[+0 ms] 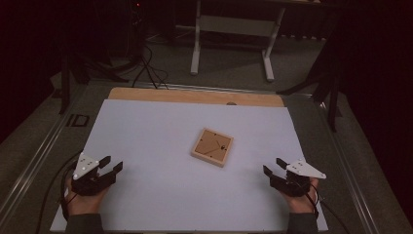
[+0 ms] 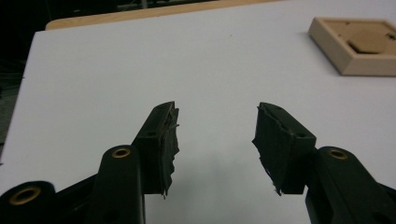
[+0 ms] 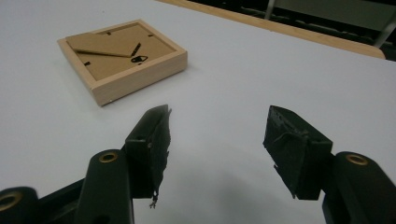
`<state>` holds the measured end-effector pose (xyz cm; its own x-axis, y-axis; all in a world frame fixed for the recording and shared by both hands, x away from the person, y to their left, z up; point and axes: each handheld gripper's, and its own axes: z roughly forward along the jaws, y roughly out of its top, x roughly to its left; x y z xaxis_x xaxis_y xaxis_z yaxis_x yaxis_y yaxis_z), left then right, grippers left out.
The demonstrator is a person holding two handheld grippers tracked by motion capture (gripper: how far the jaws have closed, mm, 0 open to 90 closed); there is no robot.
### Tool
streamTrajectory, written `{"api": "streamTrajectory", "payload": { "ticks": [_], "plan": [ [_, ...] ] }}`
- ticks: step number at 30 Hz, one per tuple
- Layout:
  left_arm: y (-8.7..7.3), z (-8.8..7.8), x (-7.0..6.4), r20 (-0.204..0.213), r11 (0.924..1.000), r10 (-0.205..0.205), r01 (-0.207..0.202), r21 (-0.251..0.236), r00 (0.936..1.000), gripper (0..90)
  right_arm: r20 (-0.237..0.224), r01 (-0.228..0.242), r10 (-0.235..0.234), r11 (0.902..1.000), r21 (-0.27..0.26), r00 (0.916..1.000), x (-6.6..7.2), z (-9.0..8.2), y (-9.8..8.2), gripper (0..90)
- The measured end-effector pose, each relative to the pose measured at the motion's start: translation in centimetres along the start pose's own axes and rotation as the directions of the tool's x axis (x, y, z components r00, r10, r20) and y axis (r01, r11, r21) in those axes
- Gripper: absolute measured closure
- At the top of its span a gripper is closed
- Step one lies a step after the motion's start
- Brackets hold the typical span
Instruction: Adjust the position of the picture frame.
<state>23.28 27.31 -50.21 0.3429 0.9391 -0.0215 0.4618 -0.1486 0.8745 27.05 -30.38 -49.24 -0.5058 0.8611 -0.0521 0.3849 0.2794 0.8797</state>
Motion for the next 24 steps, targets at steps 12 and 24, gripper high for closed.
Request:
{"api": "streamTrajectory", "payload": {
  "ticks": [12,24],
  "plan": [
    [0.05,-0.54,0.31,-0.011,0.999,-0.013,0.012,-0.043,0.9999,47.4,0.004,-0.03,0.03,0.9992,-0.025,0.9995,-0.24,-0.27,0.16,40.1],
    [0.06,-0.69,0.44,-0.022,0.9984,-0.019,0.018,-0.053,0.9996,46.7,0.002,-0.019,0.019,0.9997,-0.014,0.9998,0.08,0.02,0.35,39.9]
  ]
}}
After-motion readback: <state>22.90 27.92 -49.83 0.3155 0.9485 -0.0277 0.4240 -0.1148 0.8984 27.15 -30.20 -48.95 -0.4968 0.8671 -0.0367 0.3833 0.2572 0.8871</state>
